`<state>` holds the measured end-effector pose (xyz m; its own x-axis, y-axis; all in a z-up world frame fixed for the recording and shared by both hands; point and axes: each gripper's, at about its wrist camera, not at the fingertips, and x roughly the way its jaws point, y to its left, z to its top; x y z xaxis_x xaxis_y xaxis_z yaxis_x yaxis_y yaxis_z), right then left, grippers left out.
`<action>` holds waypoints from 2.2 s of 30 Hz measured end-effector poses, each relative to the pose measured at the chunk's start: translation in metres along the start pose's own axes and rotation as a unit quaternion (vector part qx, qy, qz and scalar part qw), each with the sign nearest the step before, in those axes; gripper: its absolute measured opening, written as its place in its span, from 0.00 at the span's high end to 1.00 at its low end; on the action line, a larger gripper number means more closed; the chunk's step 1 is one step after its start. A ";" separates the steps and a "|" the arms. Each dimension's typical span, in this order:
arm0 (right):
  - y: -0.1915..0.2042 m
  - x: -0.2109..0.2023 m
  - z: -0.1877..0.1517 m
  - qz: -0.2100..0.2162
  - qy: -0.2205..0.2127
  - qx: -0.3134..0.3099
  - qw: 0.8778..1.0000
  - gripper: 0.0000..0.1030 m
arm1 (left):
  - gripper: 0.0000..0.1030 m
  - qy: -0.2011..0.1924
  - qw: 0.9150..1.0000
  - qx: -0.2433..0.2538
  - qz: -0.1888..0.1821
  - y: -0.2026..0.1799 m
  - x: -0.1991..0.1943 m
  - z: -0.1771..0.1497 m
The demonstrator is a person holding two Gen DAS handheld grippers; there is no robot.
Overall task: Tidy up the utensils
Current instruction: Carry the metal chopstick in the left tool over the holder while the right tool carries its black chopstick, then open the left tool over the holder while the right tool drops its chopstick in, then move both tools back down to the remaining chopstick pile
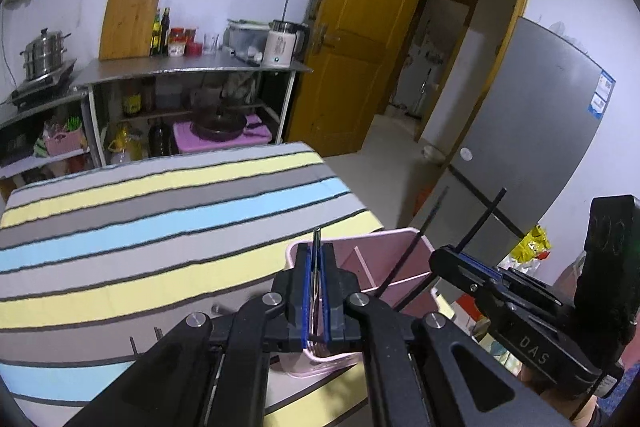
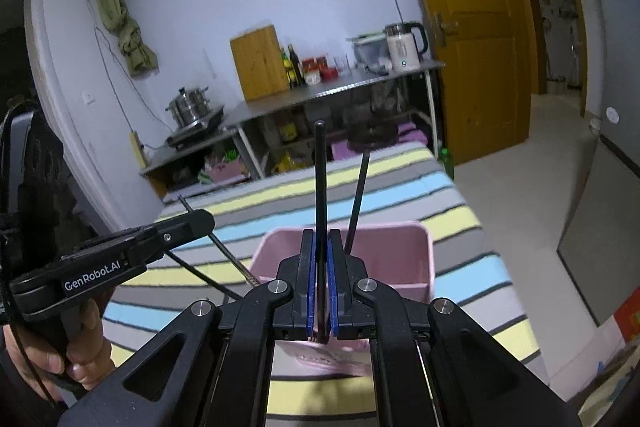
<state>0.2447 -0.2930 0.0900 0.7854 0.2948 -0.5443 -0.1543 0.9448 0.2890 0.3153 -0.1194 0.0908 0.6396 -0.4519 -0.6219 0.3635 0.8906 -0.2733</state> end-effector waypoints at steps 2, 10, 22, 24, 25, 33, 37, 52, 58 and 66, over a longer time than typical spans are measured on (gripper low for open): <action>-0.001 0.007 -0.004 0.000 0.011 0.001 1.000 0.95 | 0.96 0.002 1.000 -0.002 0.004 0.005 0.004 -0.003; -0.004 0.009 -0.009 -0.005 0.025 0.004 1.000 0.88 | 0.86 -0.018 1.000 0.000 -0.001 0.008 -0.009 -0.007; 0.003 -0.029 -0.021 -0.007 -0.002 0.007 1.000 0.85 | 0.85 -0.070 0.997 0.010 0.021 -0.003 -0.077 -0.034; 0.006 -0.036 -0.024 -0.002 -0.006 0.006 1.000 0.85 | 0.85 -0.077 0.997 0.010 0.026 -0.003 -0.088 -0.042; 0.008 -0.040 -0.026 0.001 -0.007 0.005 1.000 0.85 | 0.85 -0.080 0.996 0.009 0.031 -0.004 -0.094 -0.046; 0.032 -0.065 -0.047 0.017 -0.012 -0.021 1.000 0.85 | 0.85 -0.093 0.993 0.005 0.066 -0.002 -0.135 -0.082; 0.046 -0.072 -0.059 0.033 -0.005 -0.031 0.999 0.85 | 0.85 -0.098 0.992 0.004 0.082 -0.002 -0.153 -0.099; 0.088 -0.067 -0.089 0.068 0.027 -0.066 0.995 0.85 | 0.85 -0.099 0.988 -0.022 0.118 0.024 -0.188 -0.135; 0.096 -0.053 -0.097 0.074 0.044 -0.074 0.994 0.85 | 0.85 -0.081 0.988 -0.034 0.129 0.041 -0.177 -0.145; 0.100 -0.023 -0.117 0.077 0.083 -0.081 0.990 0.85 | 0.78 -0.029 0.987 -0.078 0.134 0.084 -0.137 -0.172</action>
<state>0.1412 -0.1892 0.0395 0.6381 0.4435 -0.6295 -0.3693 0.8936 0.2552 0.1417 0.0261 0.0261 0.7377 -0.1967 -0.6458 0.0693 0.9736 -0.2174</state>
